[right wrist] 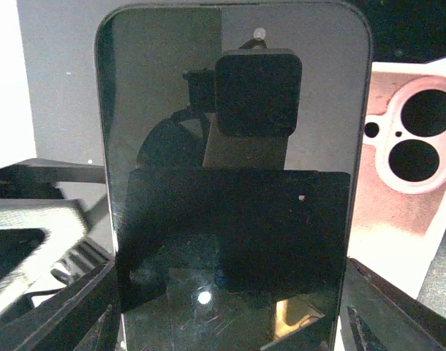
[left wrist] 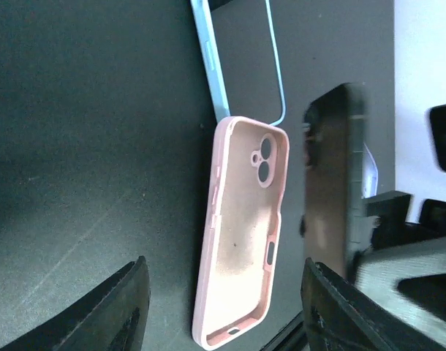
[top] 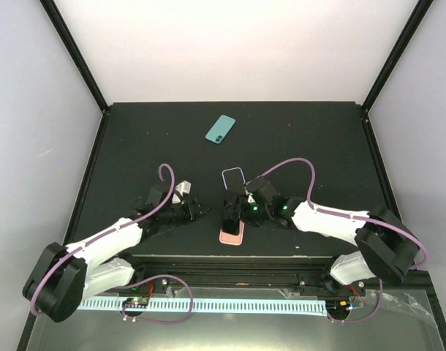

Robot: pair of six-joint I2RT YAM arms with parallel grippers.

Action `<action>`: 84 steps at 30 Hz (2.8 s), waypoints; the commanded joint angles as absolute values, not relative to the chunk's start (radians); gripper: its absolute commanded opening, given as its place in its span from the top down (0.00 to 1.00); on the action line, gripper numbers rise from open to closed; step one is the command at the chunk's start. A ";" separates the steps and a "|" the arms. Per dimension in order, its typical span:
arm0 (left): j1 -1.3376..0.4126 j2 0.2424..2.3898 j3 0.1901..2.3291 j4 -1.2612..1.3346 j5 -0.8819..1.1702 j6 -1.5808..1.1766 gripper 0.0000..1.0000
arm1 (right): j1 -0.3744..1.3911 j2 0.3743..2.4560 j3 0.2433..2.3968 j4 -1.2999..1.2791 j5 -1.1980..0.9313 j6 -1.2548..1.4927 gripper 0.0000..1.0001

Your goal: Put the phone into the phone case

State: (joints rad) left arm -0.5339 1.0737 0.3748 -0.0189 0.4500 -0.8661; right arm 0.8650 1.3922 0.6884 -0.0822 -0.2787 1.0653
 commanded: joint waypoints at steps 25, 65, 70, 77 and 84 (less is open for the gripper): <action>-0.489 1.317 0.414 0.275 0.750 -0.809 0.44 | 0.944 1.500 0.691 -0.078 -0.132 1.167 0.34; -0.551 1.392 0.454 0.239 0.675 -0.785 0.48 | 1.006 1.521 0.734 -0.160 0.144 1.169 0.31; -0.559 1.399 0.456 0.239 0.664 -0.788 0.48 | 1.005 1.534 0.746 -0.201 0.151 1.202 0.32; -0.567 1.431 0.463 0.252 0.666 -0.782 0.50 | 1.006 1.520 0.707 -0.173 0.136 1.241 0.21; -0.569 1.453 0.465 0.270 0.661 -0.781 0.51 | 1.005 1.465 0.684 -0.166 0.148 1.213 0.14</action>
State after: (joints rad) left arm -0.5625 1.4342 0.4355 0.2356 0.6731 -0.7986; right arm 1.0119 1.5105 0.7074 -0.1608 0.0780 1.2247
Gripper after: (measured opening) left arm 0.494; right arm 0.850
